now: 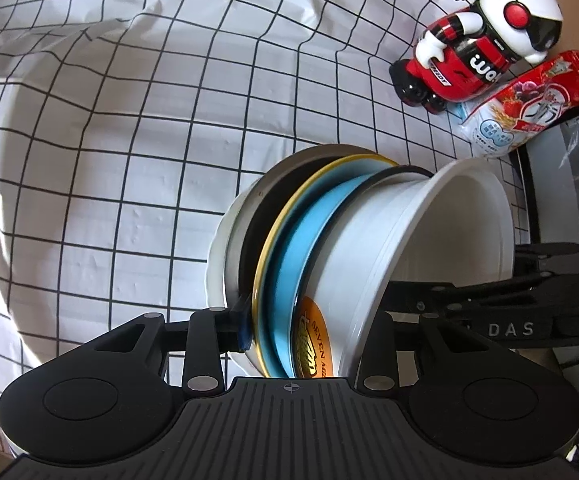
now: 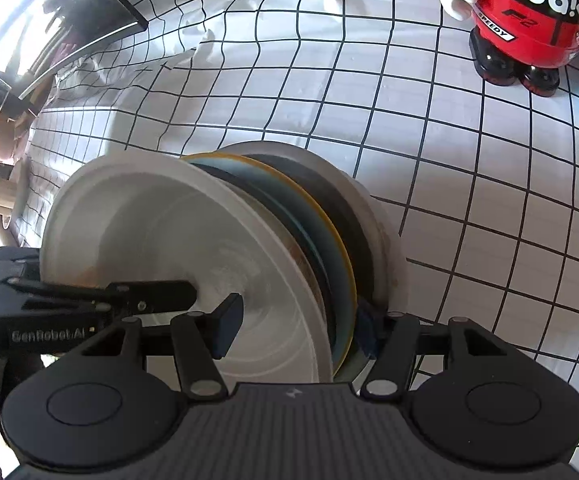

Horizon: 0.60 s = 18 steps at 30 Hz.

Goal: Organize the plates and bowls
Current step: 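Lower the nested bowl stack into the steel bowl with both tools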

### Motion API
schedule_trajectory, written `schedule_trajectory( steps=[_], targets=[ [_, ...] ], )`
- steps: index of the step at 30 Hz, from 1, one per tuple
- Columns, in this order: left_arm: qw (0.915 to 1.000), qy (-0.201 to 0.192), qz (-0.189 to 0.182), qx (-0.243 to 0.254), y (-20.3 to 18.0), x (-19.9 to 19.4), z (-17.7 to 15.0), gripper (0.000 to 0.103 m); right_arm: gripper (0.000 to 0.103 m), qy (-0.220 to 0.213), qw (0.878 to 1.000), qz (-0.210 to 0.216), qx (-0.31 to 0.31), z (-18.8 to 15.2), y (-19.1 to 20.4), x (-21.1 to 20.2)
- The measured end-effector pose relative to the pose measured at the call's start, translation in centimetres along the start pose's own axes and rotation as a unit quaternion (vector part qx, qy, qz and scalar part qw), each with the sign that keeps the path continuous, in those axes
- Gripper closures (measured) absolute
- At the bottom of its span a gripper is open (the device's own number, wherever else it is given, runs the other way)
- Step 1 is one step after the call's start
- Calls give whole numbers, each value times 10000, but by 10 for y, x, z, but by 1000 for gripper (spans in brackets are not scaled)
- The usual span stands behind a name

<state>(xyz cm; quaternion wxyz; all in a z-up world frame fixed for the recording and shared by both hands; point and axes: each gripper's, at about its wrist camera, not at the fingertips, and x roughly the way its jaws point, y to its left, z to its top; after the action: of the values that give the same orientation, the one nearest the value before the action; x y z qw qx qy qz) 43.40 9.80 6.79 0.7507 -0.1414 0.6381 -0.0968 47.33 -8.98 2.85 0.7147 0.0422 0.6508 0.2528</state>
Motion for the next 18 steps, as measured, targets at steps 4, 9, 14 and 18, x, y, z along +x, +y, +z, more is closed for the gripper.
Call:
schedule_trajectory(
  steps=[4,9,14,18],
  targets=[
    [9999,60,-77,-45,3,0,1,64,46,-7,10000,53,33,1,-3,-2],
    [9999,106,-38,-44,4,0,2,69,46,-6,10000,-37,-10,2,0,-1],
    [9973,-68,494,543,-18,-1,1,68,46,-60,10000,-24,10,2,0,-2],
    [9978,-99,470,454,-16,-4,1,68,46,-151,9997,-134,-145,-2,4,-5]
  ],
)
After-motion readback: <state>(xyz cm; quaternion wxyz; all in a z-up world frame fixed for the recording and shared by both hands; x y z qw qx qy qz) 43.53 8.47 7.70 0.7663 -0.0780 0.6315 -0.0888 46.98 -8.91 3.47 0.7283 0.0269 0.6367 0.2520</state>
